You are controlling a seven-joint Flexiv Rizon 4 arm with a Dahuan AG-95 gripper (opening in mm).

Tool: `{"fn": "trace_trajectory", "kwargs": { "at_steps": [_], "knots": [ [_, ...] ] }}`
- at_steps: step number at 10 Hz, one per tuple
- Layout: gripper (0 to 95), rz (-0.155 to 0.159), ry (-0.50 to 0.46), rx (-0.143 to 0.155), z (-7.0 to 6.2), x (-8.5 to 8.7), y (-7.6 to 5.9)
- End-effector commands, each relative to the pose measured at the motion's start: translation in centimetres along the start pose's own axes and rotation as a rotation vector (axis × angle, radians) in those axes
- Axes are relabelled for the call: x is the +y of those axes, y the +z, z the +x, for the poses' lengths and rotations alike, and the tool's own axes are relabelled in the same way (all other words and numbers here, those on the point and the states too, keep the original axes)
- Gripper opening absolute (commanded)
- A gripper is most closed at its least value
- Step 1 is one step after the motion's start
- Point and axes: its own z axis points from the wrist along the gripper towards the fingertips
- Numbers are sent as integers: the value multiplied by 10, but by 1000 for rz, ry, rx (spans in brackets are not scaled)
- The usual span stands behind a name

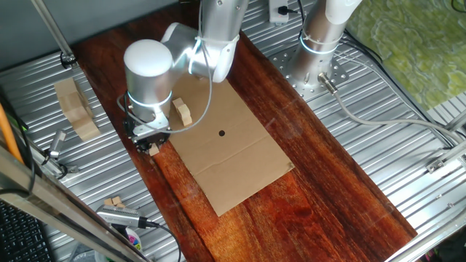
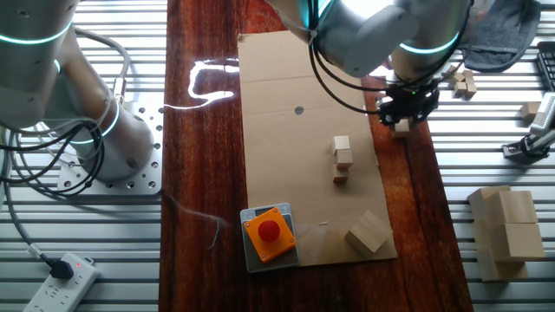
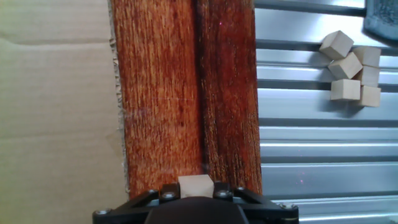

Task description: Stack the blocks into a pyramid shape

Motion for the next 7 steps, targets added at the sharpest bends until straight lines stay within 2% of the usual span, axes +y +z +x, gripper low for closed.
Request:
{"fn": "trace_trajectory", "kwargs": {
  "at_steps": [1,2,3,5,7],
  "knots": [
    [0,-18,23,-13,9,3,-14],
    [0,-28,35,-13,13,5,-25],
    [0,-40,38,0,18,7,-38],
    [0,-47,42,2,24,11,-50],
    [0,-50,38,-3,36,20,-65]
  ]
}}
